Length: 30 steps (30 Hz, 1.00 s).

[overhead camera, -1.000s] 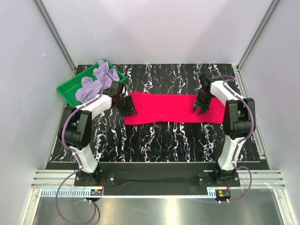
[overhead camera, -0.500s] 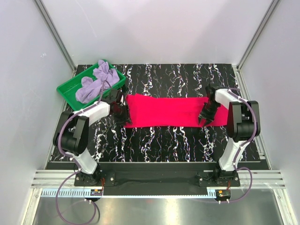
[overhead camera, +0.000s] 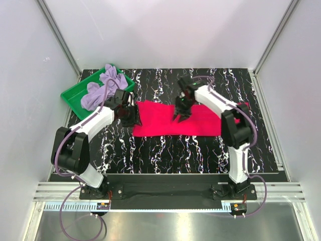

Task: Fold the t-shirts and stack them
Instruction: Fold the tshirt

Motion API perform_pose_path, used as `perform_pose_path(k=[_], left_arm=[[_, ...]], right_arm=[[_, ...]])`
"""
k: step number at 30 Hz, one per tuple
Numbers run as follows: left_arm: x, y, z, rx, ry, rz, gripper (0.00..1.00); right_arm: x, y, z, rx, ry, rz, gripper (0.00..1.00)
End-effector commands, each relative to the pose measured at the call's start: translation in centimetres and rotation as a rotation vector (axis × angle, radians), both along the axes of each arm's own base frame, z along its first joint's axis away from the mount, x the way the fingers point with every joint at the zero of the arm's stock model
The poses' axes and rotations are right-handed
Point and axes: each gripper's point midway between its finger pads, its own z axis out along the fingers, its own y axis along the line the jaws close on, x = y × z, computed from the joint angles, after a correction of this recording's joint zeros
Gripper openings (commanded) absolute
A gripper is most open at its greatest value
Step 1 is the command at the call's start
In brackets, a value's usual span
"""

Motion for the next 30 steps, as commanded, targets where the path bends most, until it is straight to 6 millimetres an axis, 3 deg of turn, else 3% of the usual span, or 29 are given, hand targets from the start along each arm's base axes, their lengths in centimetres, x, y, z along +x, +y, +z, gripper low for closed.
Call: perform_pose_path(k=[1, 6, 12, 14, 19, 22, 24, 25, 26, 27, 28, 30], left_arm=[[0.5, -1.1, 2.8, -0.070, -0.059, -0.010, 0.50], [0.3, -1.3, 3.5, -0.089, -0.067, -0.001, 0.51], [0.5, -1.4, 3.4, -0.093, -0.058, -0.003, 0.52], [0.8, -1.4, 3.7, -0.088, -0.063, -0.006, 0.52], [1.1, -1.5, 3.7, -0.089, -0.065, 0.004, 0.52], [1.2, -1.6, 2.9, -0.092, -0.042, 0.041, 0.53], [1.3, -1.9, 2.7, -0.088, -0.031, 0.070, 0.53], [1.3, -2.1, 2.3, -0.058, -0.035, 0.076, 0.53], [1.3, -2.9, 2.5, -0.049, -0.040, 0.072, 0.53], [1.6, -2.7, 2.4, -0.033, -0.047, 0.087, 0.53], [1.5, -3.3, 2.3, -0.008, -0.056, 0.082, 0.55], [1.8, -4.4, 2.5, 0.003, -0.053, 0.092, 0.60]], right_arm=[[-1.7, 4.7, -1.3, 0.083, 0.095, 0.033, 0.41], [-2.9, 5.3, -4.0, 0.091, 0.130, 0.031, 0.38], [-5.4, 3.4, -8.5, 0.022, 0.214, 0.037, 0.35], [-5.6, 2.9, -8.4, -0.006, 0.214, 0.063, 0.35], [-3.1, 1.4, -2.8, -0.050, 0.044, 0.058, 0.37], [-2.1, -1.9, -0.7, -0.111, 0.009, 0.008, 0.41], [-1.0, -5.8, 0.0, -0.163, -0.002, -0.061, 0.43], [-1.2, -7.5, -0.4, -0.184, 0.014, -0.084, 0.45], [-0.8, -10.9, -0.8, -0.211, 0.028, -0.150, 0.46], [-0.8, -11.2, -0.7, -0.224, 0.024, -0.145, 0.47], [-0.6, -14.2, -1.2, -0.241, 0.051, -0.212, 0.49], [-0.4, -16.9, -1.7, -0.267, 0.058, -0.233, 0.51]])
